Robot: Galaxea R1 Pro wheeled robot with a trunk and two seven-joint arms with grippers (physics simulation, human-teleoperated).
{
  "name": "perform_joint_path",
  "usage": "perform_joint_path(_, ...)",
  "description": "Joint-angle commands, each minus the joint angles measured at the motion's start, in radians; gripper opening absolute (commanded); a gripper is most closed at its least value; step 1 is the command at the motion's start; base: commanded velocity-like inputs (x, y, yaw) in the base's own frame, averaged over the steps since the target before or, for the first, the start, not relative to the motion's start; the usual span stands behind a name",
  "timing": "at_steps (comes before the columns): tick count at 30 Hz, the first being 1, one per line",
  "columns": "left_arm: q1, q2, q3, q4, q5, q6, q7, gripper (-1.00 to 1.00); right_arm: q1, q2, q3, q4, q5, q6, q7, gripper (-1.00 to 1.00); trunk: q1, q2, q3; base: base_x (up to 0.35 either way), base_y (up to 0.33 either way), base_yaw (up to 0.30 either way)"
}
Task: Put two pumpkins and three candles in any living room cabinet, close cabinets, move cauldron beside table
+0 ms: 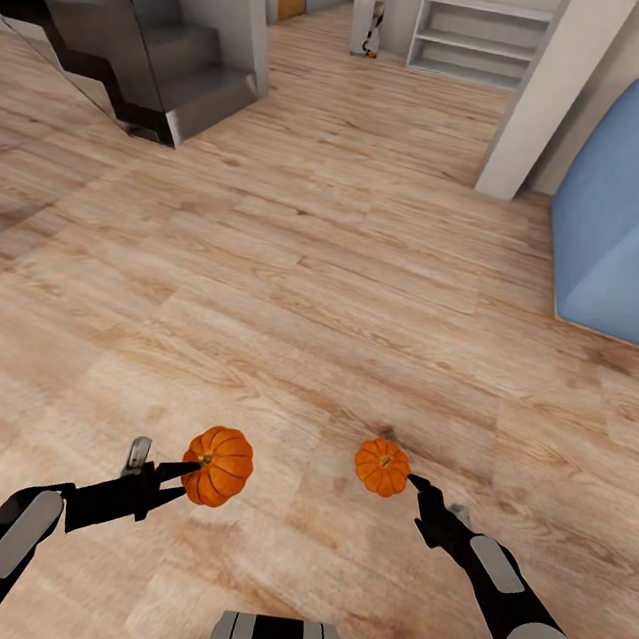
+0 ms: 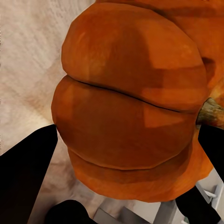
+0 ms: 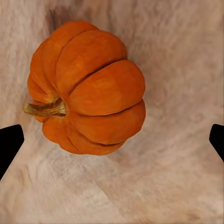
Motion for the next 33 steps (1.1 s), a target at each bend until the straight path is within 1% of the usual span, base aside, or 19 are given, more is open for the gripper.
perform_joint_path(1,0.0,0.0,0.002,0.0,-0.002,0.005,-0.004,-1.0,0.0,0.0,-0.004,0.0,-0.002,0.006,0.002,1.0,0.0,0.0,-0.001,0.016,0.003,0.0)
perform_joint_path(27,0.0,0.0,0.0,0.0,-0.002,0.005,-0.004,-1.0,0.0,0.0,-0.001,0.0,-0.001,0.005,0.0,1.0,0.0,0.0,-0.001,0.043,0.024,0.0)
perform_joint_path(33,0.0,0.0,0.0,0.0,-0.002,0.005,-0.004,-1.0,0.0,0.0,-0.001,0.0,-0.001,0.005,0.0,1.0,0.003,-0.002,-0.024,0.0,0.0,0.0)
